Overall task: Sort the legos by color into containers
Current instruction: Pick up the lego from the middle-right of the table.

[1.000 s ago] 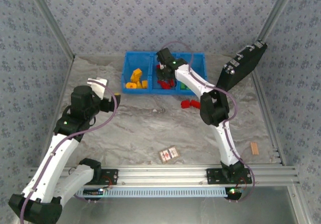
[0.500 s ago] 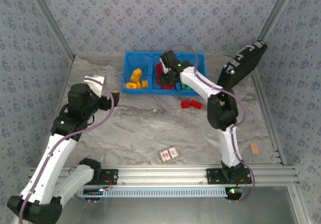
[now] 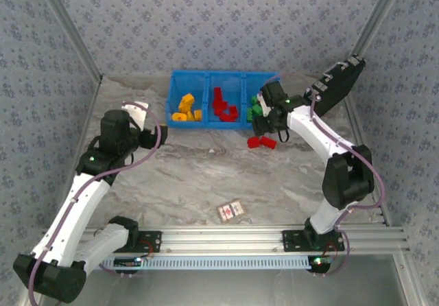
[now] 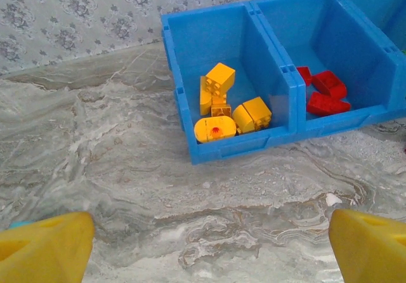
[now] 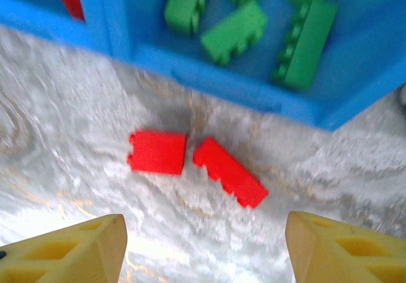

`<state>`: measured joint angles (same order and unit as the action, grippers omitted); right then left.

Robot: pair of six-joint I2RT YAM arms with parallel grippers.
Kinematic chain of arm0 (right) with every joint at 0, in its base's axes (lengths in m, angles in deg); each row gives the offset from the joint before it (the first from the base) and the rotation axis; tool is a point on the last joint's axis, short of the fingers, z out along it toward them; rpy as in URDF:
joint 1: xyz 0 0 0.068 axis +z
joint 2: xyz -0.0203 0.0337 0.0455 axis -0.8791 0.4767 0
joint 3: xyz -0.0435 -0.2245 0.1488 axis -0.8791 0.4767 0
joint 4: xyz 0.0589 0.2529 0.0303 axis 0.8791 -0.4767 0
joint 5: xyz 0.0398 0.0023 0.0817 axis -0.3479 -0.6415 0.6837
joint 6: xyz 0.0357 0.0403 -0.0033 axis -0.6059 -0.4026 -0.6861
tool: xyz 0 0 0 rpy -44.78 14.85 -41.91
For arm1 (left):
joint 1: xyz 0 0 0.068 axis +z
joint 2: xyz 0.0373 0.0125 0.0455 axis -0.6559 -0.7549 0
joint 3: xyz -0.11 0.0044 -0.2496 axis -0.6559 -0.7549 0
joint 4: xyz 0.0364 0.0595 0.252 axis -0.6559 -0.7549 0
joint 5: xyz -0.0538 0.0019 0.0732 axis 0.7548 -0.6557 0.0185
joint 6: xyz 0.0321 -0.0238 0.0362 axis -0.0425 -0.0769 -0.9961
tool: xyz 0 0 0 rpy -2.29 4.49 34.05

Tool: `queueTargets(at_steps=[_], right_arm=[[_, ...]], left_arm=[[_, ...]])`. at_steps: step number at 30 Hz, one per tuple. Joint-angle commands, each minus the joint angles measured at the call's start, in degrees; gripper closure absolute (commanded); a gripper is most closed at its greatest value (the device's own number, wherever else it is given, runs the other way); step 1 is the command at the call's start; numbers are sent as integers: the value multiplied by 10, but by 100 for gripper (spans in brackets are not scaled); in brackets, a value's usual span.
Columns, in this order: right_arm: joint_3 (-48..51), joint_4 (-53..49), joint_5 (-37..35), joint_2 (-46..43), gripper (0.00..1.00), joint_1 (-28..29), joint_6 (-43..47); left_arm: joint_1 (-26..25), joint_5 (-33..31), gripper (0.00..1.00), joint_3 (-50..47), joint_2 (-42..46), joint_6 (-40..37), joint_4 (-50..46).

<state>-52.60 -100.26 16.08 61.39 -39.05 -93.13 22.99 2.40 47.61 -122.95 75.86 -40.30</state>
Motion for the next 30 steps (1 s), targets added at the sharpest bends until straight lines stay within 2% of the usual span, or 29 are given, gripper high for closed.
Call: queueTargets(at_steps=[1, 6, 15, 24, 30], right_arm=[[18, -5, 13, 12, 28, -7, -9], [5, 0, 21, 61, 19, -23, -11], [3, 35, 29, 121, 18, -41, 1], [5, 57, 32, 169, 23, -48, 3], [17, 63, 24, 179, 32, -48, -1]], left_arm=[[3, 10, 5, 19, -9, 5, 11], [3, -15, 5, 15, -9, 7, 6], [3, -29, 5, 5, -17, 6, 5], [3, -30, 5, 7, -33, 7, 5], [4, -30, 5, 6, -33, 9, 6]])
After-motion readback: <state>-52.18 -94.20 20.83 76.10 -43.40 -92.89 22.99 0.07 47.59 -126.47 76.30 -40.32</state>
